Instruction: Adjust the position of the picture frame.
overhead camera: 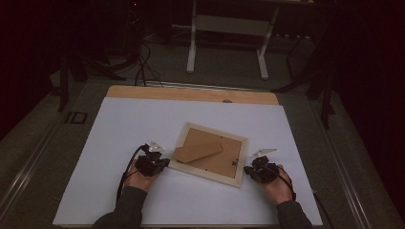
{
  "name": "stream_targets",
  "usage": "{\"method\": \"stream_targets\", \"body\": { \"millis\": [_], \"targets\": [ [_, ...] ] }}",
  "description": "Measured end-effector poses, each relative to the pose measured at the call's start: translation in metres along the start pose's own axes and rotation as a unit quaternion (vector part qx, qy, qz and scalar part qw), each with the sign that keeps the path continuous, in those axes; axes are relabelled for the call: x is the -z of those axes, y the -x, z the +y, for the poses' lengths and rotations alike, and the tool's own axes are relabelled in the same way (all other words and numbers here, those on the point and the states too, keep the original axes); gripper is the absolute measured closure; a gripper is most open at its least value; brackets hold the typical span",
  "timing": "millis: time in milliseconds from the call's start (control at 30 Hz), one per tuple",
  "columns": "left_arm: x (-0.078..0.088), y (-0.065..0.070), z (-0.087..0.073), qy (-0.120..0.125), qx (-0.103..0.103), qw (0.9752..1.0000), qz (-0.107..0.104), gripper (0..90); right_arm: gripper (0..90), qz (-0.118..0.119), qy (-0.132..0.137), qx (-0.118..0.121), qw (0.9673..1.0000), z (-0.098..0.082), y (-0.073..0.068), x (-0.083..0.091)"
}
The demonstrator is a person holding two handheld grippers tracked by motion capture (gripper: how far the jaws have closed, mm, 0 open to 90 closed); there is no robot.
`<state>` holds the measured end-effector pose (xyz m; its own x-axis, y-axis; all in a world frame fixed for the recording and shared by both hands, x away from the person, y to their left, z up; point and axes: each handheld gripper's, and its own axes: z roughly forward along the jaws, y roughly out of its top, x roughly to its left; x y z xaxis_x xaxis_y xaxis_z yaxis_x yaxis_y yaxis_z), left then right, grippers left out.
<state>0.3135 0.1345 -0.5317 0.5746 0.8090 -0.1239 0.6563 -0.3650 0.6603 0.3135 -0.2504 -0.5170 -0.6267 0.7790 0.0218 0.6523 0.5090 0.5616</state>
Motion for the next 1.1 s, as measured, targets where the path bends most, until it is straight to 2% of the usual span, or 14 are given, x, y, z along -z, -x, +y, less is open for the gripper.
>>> {"method": "stream_targets", "body": {
  "millis": [333,1100],
  "targets": [
    [0.003,-0.001,-0.004,0.000,0.009,1.0000,-0.003,90.0,90.0,-0.010,0.001,-0.003,0.9999,0.008,0.002,-0.005],
    [0.009,-0.004,-0.010,0.002,0.027,0.9996,-0.002,90.0,90.0,-0.006,0.012,-0.017,0.9998,0.028,0.010,-0.021]
  ]
}}
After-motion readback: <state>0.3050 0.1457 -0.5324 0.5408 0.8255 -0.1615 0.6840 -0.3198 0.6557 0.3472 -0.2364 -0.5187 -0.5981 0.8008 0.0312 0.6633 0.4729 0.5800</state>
